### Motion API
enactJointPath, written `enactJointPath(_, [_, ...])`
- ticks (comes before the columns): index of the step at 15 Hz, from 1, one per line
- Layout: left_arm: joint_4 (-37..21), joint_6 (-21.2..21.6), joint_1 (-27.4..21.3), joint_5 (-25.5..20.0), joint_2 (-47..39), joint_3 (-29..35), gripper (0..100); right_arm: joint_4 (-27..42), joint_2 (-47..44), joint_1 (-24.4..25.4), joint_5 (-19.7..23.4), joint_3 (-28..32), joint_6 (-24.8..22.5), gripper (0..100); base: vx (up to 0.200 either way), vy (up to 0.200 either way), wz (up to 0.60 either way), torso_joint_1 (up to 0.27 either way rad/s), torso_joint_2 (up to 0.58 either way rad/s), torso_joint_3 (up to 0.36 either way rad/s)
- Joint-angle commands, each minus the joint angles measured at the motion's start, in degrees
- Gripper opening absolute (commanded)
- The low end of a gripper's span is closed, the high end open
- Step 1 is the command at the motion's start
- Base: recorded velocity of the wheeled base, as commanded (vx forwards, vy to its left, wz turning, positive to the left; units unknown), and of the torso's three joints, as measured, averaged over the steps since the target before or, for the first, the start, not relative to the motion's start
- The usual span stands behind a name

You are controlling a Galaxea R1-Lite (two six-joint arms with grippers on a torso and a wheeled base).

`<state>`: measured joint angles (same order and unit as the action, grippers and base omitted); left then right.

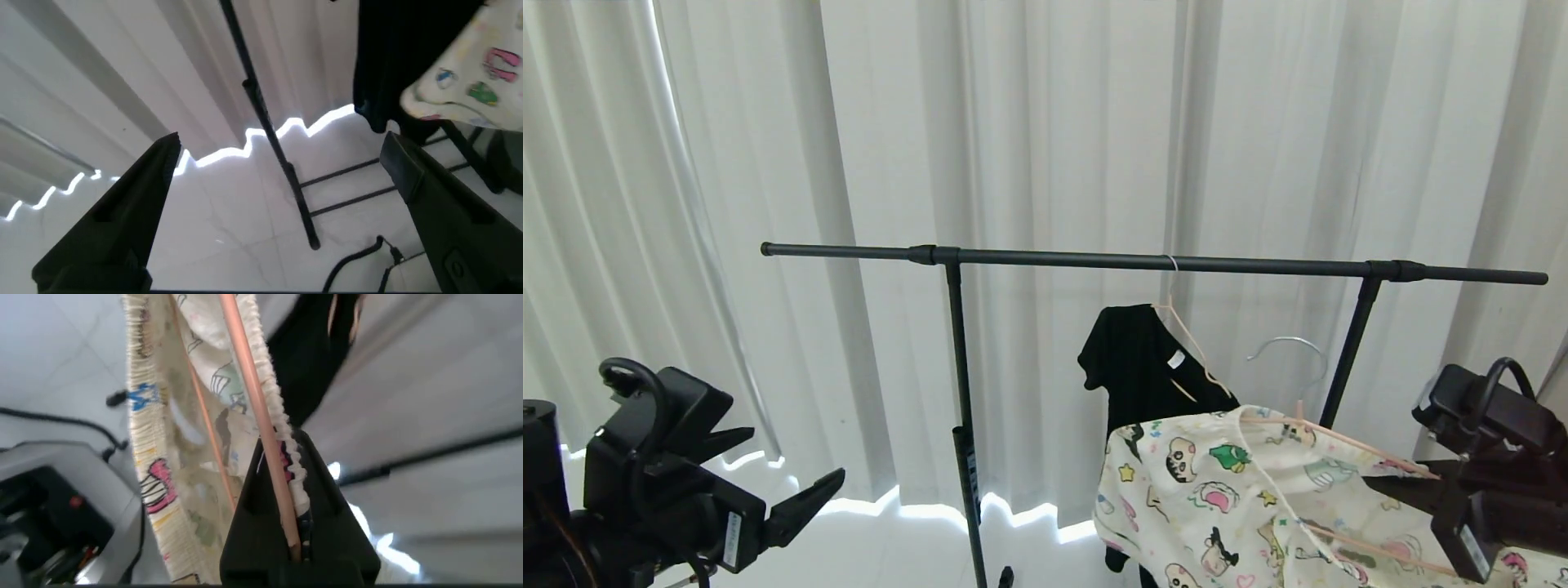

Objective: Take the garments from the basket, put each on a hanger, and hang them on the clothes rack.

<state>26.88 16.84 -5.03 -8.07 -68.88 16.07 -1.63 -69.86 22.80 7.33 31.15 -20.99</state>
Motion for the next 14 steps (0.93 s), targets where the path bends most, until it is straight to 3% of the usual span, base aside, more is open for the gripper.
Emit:
enactJointPath(1, [0.01,-0.84,3.10,1.48,-0.38,0.81,100,5.59,5.62,-3.81,-1.97,-0.12,2.01,0,0.000,0.000,0.00,0.000,0.00,0.000])
enactJointPath(5, [0.01,-0.66,5.74,7.45,-0.91,0.72,100,15.26,9.13,-15.68,-5.39,-0.21,2.89,0,0.000,0.000,0.00,0.000,0.00,0.000])
enactJointPath(9, [0.01,-0.40,6.35,11.76,-2.75,1.69,100,16.31,9.04,-27.02,-6.18,-0.03,2.89,0,0.000,0.000,0.00,0.000,0.00,0.000])
enactJointPath(14, [0.01,2.41,6.09,12.11,-2.93,1.51,100,13.41,6.06,-31.15,-10.40,1.02,3.41,0,0.000,0.000,0.00,0.000,0.00,0.000])
